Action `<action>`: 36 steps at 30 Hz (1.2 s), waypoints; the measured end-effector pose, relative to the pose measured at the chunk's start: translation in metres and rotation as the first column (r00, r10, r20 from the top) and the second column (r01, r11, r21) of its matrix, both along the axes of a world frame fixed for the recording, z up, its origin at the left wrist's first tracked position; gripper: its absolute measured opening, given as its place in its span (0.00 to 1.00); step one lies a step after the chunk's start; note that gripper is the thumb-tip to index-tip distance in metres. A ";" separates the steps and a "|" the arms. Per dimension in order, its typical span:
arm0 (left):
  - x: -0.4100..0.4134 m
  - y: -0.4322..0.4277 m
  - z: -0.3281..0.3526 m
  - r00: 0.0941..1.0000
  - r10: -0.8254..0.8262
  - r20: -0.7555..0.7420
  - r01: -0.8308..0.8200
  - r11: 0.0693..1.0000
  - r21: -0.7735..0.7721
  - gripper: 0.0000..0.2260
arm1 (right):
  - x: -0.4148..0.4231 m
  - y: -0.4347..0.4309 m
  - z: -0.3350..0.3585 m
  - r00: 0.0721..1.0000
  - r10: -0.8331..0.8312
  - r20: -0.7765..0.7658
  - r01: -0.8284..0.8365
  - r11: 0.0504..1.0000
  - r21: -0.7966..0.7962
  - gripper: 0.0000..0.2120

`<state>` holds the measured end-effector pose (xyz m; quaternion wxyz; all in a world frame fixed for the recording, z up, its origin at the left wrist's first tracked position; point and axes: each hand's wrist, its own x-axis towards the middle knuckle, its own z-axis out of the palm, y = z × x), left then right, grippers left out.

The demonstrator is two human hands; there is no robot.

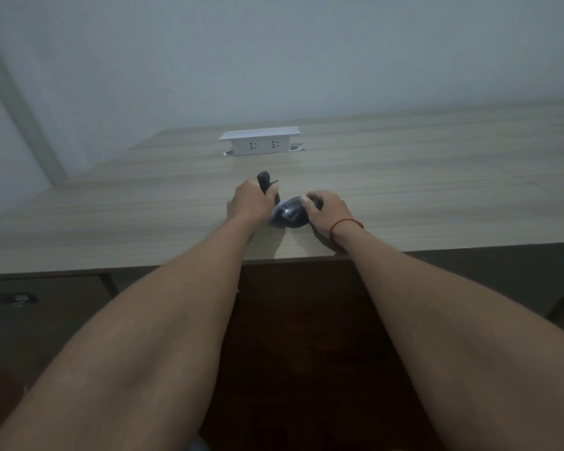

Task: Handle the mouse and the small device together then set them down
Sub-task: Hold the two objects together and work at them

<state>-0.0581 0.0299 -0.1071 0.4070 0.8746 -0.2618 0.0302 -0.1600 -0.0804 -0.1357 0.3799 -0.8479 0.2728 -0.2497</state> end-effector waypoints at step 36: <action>-0.006 -0.003 -0.003 0.974 -0.105 -0.201 0.022 0.926 -0.376 0.20 | -0.003 -0.001 -0.001 0.997 0.070 -0.031 -0.068 0.996 0.057 0.24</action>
